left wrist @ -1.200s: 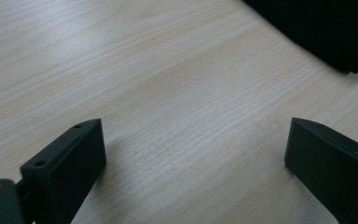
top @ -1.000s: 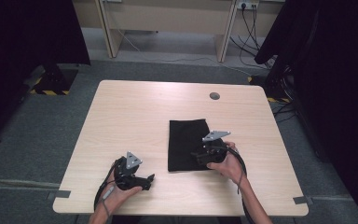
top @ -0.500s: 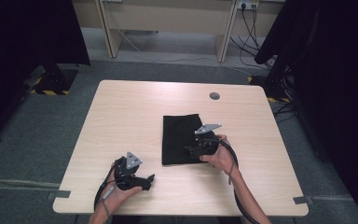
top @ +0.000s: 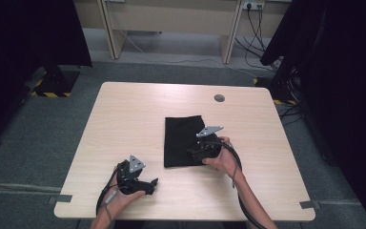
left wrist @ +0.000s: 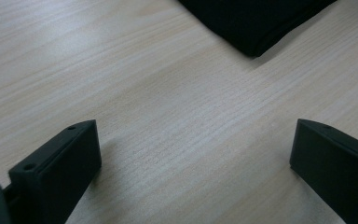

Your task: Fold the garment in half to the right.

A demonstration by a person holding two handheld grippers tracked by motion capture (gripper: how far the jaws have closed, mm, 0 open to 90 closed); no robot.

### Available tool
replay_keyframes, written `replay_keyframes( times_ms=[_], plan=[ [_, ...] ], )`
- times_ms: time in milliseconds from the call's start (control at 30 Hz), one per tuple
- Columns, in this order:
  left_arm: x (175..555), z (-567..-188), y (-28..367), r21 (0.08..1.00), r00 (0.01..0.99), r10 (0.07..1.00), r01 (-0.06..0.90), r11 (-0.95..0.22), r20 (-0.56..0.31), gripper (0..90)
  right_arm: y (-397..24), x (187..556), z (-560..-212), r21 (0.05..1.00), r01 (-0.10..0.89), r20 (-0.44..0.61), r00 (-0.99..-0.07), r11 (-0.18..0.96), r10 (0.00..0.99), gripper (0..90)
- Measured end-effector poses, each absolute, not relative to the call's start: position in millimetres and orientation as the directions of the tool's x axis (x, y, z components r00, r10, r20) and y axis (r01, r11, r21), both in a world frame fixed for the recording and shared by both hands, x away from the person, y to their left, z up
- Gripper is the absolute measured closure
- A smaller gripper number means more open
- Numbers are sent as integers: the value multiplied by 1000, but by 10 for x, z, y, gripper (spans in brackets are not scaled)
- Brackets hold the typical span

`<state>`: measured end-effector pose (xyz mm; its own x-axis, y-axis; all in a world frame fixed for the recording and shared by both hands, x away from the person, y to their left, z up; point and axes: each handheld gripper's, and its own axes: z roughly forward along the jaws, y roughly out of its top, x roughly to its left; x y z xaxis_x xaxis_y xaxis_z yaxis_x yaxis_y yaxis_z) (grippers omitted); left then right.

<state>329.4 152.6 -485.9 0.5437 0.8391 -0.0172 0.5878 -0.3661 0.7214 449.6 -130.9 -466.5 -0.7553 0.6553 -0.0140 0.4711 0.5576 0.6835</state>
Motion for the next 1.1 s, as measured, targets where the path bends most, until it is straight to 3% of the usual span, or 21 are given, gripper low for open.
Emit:
replay_keyframes(
  times_ms=[133, 1100],
  plan=[
    [3294, -4859, 1526, 722, 544, 839, 588, -366, -17, 5, -1333, 4430, -4615, 687, 499, 10, -733, 529, 680, 208],
    [3295, -4859, 1526, 721, 543, 840, 588, -365, -17, 3, -1759, 3983, -4556, 758, 490, 52, -703, 430, 710, 215]
  ],
)
